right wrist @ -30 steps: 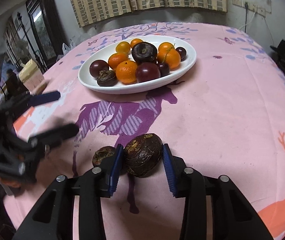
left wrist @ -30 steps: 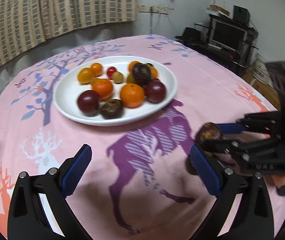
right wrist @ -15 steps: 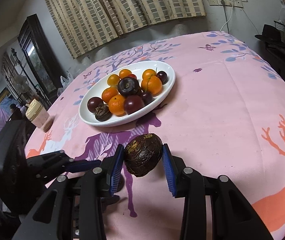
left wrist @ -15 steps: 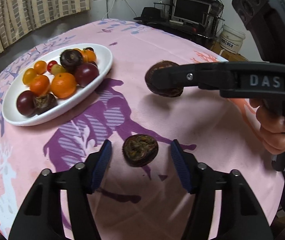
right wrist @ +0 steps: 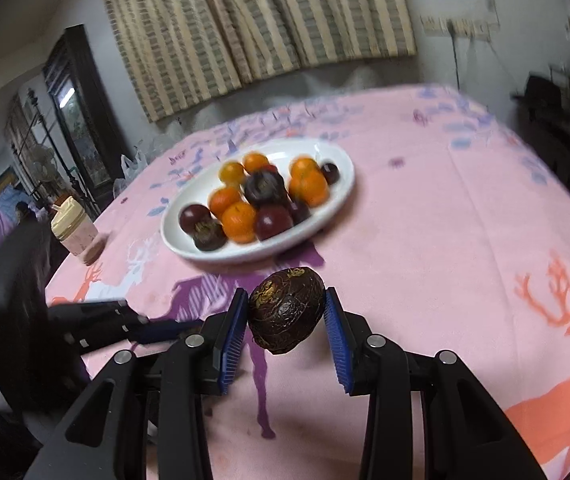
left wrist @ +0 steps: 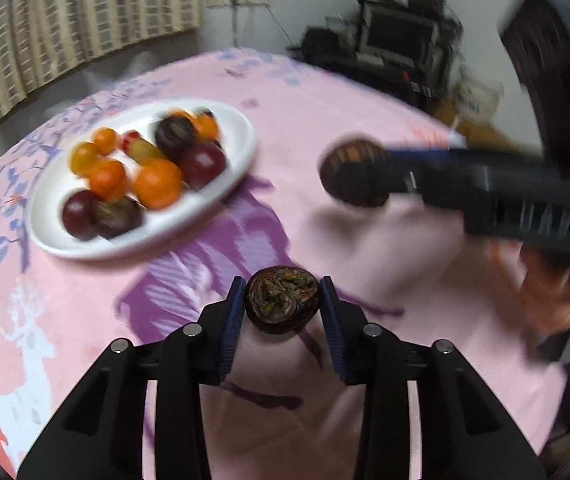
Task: Organize fruits
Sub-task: 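Grasp a brown mangosteen with the right tool while the left tool grasps another mangosteen, then carry both mangosteens over the white plate and release them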
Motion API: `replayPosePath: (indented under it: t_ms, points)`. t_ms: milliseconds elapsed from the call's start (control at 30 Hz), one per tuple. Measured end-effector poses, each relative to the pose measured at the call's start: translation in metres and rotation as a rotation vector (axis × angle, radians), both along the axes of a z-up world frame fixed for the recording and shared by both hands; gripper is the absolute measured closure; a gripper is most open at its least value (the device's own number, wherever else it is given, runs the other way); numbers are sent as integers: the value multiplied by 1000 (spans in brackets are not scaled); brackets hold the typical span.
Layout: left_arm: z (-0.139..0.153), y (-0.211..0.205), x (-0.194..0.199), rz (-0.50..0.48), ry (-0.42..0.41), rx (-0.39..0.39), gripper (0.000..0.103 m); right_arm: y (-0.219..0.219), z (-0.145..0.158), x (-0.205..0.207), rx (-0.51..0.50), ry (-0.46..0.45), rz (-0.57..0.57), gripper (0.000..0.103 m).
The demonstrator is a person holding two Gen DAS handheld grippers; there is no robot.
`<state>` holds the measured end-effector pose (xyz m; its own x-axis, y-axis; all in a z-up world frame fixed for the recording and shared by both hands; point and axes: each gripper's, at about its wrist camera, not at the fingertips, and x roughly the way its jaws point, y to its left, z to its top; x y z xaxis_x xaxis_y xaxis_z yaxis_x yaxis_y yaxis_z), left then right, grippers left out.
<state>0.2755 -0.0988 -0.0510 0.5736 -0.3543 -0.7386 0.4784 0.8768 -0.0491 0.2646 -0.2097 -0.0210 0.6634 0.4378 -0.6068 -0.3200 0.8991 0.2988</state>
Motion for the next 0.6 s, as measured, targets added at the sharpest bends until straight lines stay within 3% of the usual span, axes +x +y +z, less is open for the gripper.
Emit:
replayPosePath:
  t_ms: [133,267,400,600]
  points:
    - [43,35,20,107,-104,-69,66,12,25,13,18,-91,-26,64]
    - [70,66,65,227,-151,-99,66,34,44,58,11,-116,-63,64]
    - [67,88,120,338,-130,-81,66,62,38,104,-51,-114,-73,64]
    - [40,110,172,399,-61,-42,66,87,13,144,-91,-56,-46,64]
